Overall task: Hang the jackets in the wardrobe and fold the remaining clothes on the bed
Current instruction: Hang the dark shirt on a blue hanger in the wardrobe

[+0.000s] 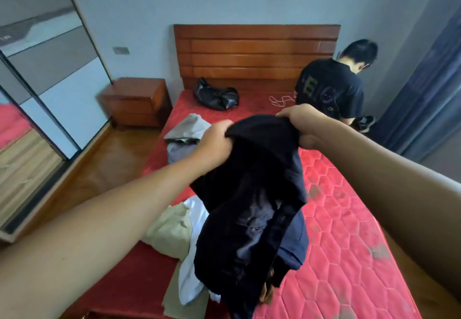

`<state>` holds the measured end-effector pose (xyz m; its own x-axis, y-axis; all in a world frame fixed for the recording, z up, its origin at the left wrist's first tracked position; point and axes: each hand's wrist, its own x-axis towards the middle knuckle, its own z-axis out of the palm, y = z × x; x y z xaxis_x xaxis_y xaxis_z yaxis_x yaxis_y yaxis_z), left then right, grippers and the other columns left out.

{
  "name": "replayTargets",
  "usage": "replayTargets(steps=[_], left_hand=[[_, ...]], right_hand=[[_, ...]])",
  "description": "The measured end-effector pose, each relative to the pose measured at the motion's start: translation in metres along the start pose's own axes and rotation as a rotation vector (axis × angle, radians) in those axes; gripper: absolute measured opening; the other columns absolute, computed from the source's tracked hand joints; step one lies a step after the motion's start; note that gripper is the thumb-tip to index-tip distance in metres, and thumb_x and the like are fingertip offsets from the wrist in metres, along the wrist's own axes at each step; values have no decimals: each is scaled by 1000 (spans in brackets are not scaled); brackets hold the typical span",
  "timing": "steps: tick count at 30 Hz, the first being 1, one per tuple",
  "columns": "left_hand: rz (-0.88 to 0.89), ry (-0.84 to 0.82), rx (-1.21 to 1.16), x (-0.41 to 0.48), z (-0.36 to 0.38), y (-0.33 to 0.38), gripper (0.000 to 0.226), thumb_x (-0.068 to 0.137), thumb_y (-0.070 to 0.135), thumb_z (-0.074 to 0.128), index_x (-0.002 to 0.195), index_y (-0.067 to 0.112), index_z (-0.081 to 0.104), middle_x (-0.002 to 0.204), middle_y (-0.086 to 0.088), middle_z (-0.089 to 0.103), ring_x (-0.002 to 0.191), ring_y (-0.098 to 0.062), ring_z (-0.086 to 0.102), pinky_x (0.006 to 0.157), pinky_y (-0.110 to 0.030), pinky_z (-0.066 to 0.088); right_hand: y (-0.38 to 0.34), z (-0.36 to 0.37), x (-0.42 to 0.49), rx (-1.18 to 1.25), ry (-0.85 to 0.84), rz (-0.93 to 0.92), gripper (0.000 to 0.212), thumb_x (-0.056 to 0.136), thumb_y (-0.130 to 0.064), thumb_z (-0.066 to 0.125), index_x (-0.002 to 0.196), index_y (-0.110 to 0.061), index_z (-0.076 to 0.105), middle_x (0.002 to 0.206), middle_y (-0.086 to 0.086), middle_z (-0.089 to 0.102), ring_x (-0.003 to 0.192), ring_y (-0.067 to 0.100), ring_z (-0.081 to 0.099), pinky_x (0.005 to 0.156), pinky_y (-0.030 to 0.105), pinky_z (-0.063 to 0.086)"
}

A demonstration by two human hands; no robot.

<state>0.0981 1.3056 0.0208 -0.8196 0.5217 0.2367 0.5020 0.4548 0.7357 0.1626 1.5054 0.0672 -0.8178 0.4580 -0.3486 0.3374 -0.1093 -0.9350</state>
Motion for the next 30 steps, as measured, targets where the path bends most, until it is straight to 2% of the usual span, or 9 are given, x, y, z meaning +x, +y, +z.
replayTargets(steps=[3,5,8,11,14,18,23,28,30], left_hand=[[-78,95,37,18,-23,10,31,79,-6,43,93,6,68,90,-13,71,92,-30,65,79,-39,49],[-116,96,11,24,-33,14,36,77,-7,39,91,8,69,87,-11,70,89,-26,64,75,-36,50],[-176,79,-8,28,-40,14,34,79,-4,37,89,9,67,86,-10,67,83,-23,61,66,-32,45],[-223,140,-54,32,-49,17,29,80,1,40,84,13,67,78,-4,64,75,-21,58,60,-31,42],[-229,204,-110,37,-67,29,31,77,3,40,73,22,65,72,3,62,71,-13,58,55,-25,41],[-197,269,-184,40,-94,51,35,67,6,36,71,25,65,68,8,61,68,-6,57,49,-16,42],[-190,284,-230,36,-113,46,33,72,8,39,83,19,69,70,7,63,68,-8,62,54,-21,46],[-240,349,-74,24,-139,-11,23,93,13,50,111,26,57,98,8,63,88,-6,59,71,-27,52],[-402,302,203,11,-137,-43,48,92,23,60,136,30,42,127,0,55,114,-19,56,90,-39,52]], right_hand=[[26,-10,0,-101,-18,11,29,91,0,54,66,-15,50,59,6,41,46,14,36,46,21,33],[36,-7,-3,-102,-58,-26,26,98,-7,52,74,-18,49,63,4,37,47,12,28,45,17,22],[47,7,-17,-241,-208,-117,17,99,-36,63,99,-20,62,80,3,60,62,14,53,56,27,41],[79,26,-28,-477,-396,-168,53,87,-57,71,129,-28,56,106,-4,66,90,8,62,73,25,51],[122,51,-33,-689,-455,-233,76,82,-48,80,143,-25,42,108,-17,55,98,-4,58,75,5,42],[158,89,-26,-771,-335,-218,92,79,-50,82,148,-16,32,129,5,49,120,23,51,99,32,43],[150,111,-4,-687,-52,-300,4,93,-14,54,96,-14,57,100,18,70,96,41,65,71,35,43],[130,112,4,-611,56,-319,13,92,-9,44,98,-11,56,96,11,66,87,34,59,68,33,38],[113,119,1,-453,78,-288,13,94,-13,42,95,-14,55,89,1,63,82,27,57,60,30,39]])
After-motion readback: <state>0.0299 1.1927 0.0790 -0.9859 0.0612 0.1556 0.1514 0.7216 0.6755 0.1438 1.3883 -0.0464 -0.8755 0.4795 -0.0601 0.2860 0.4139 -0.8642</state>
